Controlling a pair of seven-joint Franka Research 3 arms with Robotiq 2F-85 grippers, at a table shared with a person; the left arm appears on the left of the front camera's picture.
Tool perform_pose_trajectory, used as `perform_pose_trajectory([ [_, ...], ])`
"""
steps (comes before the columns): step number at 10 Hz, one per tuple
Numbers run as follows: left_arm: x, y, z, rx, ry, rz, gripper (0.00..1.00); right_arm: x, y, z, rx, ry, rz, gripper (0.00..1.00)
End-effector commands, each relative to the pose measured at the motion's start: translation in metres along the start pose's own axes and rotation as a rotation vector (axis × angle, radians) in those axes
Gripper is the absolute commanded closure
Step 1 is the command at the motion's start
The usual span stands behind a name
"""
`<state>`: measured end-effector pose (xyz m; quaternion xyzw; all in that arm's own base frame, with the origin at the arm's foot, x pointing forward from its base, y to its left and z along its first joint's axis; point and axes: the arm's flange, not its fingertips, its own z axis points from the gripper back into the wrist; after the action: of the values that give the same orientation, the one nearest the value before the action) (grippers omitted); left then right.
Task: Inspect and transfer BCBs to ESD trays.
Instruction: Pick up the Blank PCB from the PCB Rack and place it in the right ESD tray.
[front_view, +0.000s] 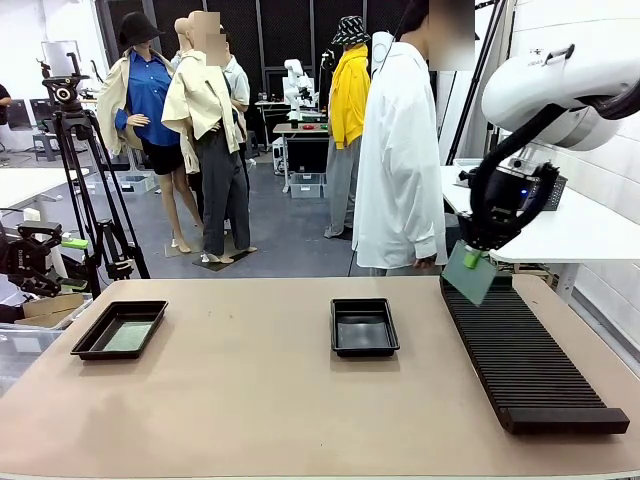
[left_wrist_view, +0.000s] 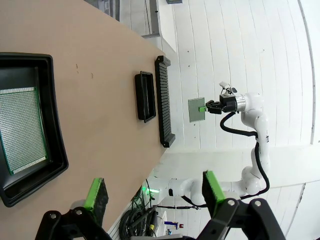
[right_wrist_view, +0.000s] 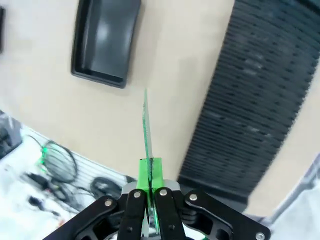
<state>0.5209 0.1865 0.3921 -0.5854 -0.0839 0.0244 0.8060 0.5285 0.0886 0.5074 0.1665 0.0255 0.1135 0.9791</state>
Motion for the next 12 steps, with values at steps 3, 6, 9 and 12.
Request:
perform_pose_trajectory([
  [3, 0.002, -0.002, 0.000, 0.010, -0.008, 0.012, 0.00, 0.017, 0.034, -0.022, 0.118, -0.046, -0.260, 1.00],
  [6, 0.002, -0.002, 0.000, 0.010, -0.008, 0.012, 0.00, 0.023, 0.042, -0.039, 0.232, -0.120, -0.354, 1.00],
  [9, 0.002, -0.002, 0.000, 0.010, -0.008, 0.012, 0.00, 0.038, 0.047, -0.069, 0.286, -0.165, -0.338, 1.00],
  [12, 0.002, -0.002, 0.000, 0.010, -0.008, 0.012, 0.00, 0.060, 0.054, -0.101, 0.345, -0.178, -0.318, 1.00],
])
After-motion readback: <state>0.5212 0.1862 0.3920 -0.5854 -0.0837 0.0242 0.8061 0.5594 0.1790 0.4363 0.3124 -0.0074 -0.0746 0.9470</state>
